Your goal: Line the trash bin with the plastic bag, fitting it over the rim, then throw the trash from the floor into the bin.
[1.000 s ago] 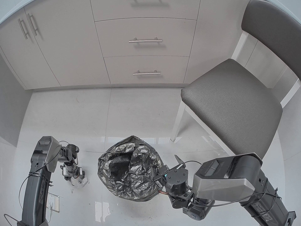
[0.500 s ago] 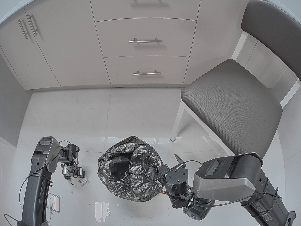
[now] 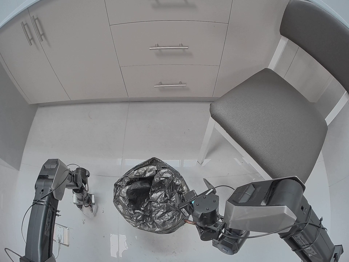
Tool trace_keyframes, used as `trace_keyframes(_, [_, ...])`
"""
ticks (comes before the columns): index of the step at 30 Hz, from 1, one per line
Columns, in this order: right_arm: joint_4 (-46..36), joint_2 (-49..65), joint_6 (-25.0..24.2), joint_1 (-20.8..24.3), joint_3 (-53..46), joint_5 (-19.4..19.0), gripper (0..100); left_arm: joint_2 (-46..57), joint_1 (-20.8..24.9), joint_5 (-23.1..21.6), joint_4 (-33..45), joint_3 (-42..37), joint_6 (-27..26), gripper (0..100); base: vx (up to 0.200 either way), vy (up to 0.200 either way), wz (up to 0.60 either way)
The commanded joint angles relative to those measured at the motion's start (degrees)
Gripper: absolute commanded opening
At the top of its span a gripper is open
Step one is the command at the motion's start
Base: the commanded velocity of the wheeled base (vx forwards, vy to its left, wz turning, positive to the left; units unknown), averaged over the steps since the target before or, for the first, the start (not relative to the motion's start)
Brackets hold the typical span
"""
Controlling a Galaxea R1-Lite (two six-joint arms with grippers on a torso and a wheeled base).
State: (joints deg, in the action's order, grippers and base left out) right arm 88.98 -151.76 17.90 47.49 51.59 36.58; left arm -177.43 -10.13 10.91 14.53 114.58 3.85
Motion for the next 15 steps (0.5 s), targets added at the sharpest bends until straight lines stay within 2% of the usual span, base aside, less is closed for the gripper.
trace_keyframes(1, [1.02, 0.15, -0.05, -0.03, 0.00, -0.02, 100, -0.18, -0.24, -0.45, 0.50, 0.01, 0.19, 0, 0.000, 0.000, 0.00])
trace_keyframes(7, [1.02, 0.24, 0.03, -0.03, 0.00, 0.07, 100, -0.18, -0.59, -0.54, 0.59, 0.01, 1.07, 0, 0.000, 0.000, 0.00])
trace_keyframes(12, [1.02, 0.15, 0.03, -0.03, 0.09, 0.07, 100, 0.25, -0.15, -0.28, 1.55, 0.01, 3.88, 0, 0.000, 0.000, 0.00])
trace_keyframes(13, [1.02, 0.15, 0.03, -0.03, 0.00, 0.07, 100, 3.32, 0.99, -0.54, 8.58, 0.01, 8.19, 0, 0.000, 0.000, 0.00])
trace_keyframes(15, [1.02, 0.33, 0.03, -0.03, -0.09, -0.02, 100, 6.05, 2.04, -2.39, 15.44, 0.01, 12.14, 0, 0.000, 0.000, 0.00])
